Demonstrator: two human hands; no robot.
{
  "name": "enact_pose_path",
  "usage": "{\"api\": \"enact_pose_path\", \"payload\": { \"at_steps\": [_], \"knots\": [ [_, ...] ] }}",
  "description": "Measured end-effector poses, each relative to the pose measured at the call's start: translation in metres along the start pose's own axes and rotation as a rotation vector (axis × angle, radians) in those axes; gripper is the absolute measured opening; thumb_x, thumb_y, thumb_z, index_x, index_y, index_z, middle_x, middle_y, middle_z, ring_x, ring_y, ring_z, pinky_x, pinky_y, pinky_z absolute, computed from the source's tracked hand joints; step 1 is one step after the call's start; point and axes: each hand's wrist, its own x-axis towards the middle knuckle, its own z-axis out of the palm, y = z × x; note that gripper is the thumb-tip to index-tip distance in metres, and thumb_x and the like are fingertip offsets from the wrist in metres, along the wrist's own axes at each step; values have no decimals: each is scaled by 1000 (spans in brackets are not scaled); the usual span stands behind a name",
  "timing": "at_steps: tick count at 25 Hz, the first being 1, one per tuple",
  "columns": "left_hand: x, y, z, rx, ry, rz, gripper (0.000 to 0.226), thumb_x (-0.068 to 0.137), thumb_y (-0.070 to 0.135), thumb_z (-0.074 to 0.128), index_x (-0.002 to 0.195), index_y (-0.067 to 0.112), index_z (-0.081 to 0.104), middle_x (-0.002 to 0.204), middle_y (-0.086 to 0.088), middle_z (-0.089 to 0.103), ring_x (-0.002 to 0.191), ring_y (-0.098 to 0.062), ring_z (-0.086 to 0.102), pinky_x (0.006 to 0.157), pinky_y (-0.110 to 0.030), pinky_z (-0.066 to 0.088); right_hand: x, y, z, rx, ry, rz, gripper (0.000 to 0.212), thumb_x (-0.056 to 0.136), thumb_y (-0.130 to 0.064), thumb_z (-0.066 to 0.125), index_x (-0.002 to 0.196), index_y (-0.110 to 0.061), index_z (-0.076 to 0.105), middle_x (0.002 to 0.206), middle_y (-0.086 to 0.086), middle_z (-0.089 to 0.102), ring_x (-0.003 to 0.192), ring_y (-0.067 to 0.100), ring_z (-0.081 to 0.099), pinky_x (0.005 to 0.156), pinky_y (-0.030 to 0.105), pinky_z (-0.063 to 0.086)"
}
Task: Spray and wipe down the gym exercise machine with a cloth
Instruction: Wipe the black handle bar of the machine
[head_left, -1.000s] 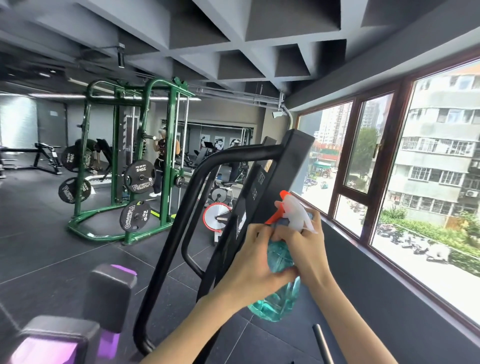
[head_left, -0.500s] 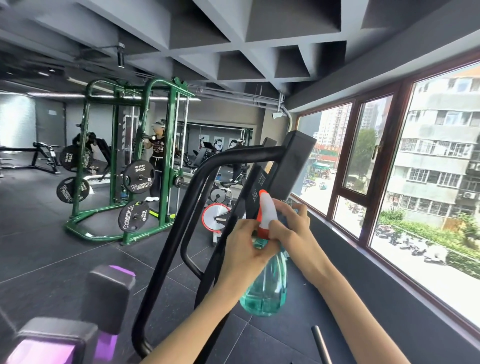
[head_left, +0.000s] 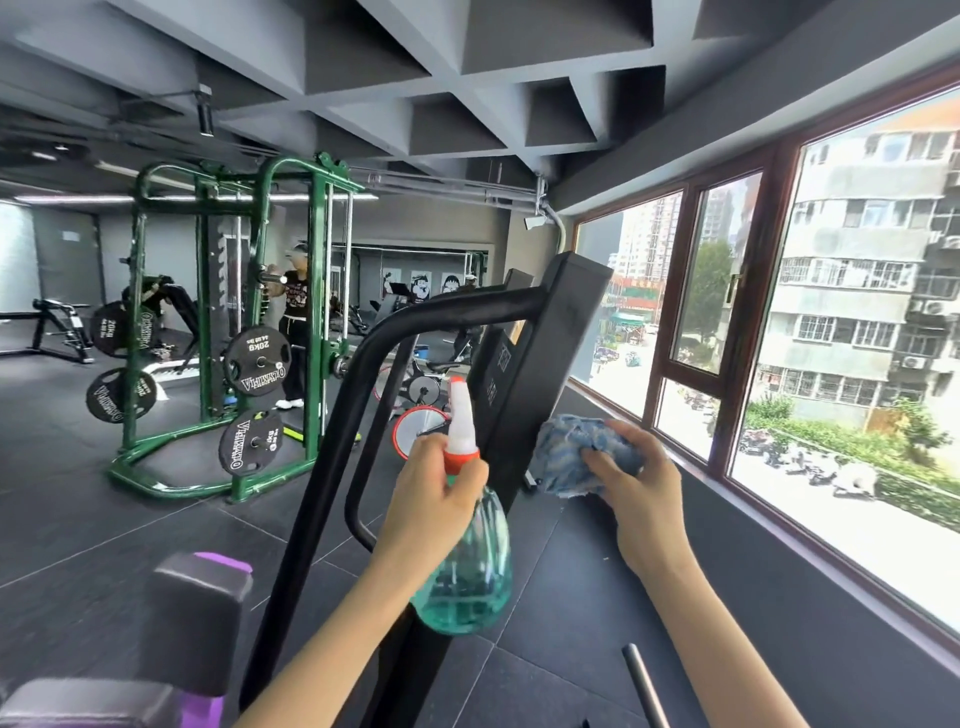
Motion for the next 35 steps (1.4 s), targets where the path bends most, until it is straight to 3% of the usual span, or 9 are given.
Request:
{"api": "enact_pose_path", "payload": {
  "at_steps": [3,5,9,12,16,20,24,27,35],
  "knots": [
    [8,-4,0,62,80,8,5,94,15,53,96,10,54,94,-15,62,65,-16,49,53,-12,37,30,3,0,136,140,52,44,59,-53,75,93,-29,59,117,15,57,109,30,58,90,50,51],
    [12,-5,2,67,135,26,11,93,13,56,103,11,58,94,-13,62,67,-15,54,55,-11,38,48,-3,8,175,187,25,45,69,-52,72,96,-22,51,119,8,50,102,22,56,86,33,52],
    [24,6,16,224,165,41,10,92,18,56,101,14,58,73,-2,56,50,0,46,52,-15,38,47,6,47,246,3,-162,27,91,-29,58,86,-13,38,83,2,41,73,11,42,66,17,42],
    [24,19,35,383,170,43,12,94,17,54,84,22,50,63,4,50,47,-1,46,51,-15,36,50,27,44,228,-82,-396,35,84,-40,57,78,-11,39,83,2,44,79,21,46,72,29,39],
    [26,33,59,461,374,-63,31,92,29,59,66,18,46,53,5,47,49,-10,42,50,-23,29,75,29,33,278,-193,-549,28,82,-28,68,92,-31,42,99,-21,46,96,3,50,83,13,37],
    [23,30,70,462,489,-198,34,89,27,60,65,5,52,60,-1,57,51,-14,42,53,-30,31,91,10,42,199,-167,-864,43,88,-18,62,126,-29,47,124,-7,38,114,18,42,100,28,38],
    [18,32,70,309,555,-257,29,92,25,49,64,19,56,70,6,65,63,-10,52,57,-21,34,103,27,48,-158,-34,-1377,31,98,-17,43,126,-23,56,134,1,42,119,29,40,101,46,36],
    [9,30,76,272,542,-300,20,93,24,47,87,20,66,103,2,72,83,-11,65,67,-13,42,125,17,43,-312,-12,-1644,33,91,-17,59,124,-17,64,129,3,57,115,28,43,101,45,35],
    [4,37,79,316,755,-331,34,94,20,46,99,-11,58,110,-7,54,99,-28,62,69,-25,42,119,-46,54,-595,37,-1592,33,87,-3,37,102,-9,67,104,7,59,100,30,39,99,41,33]
  ]
}}
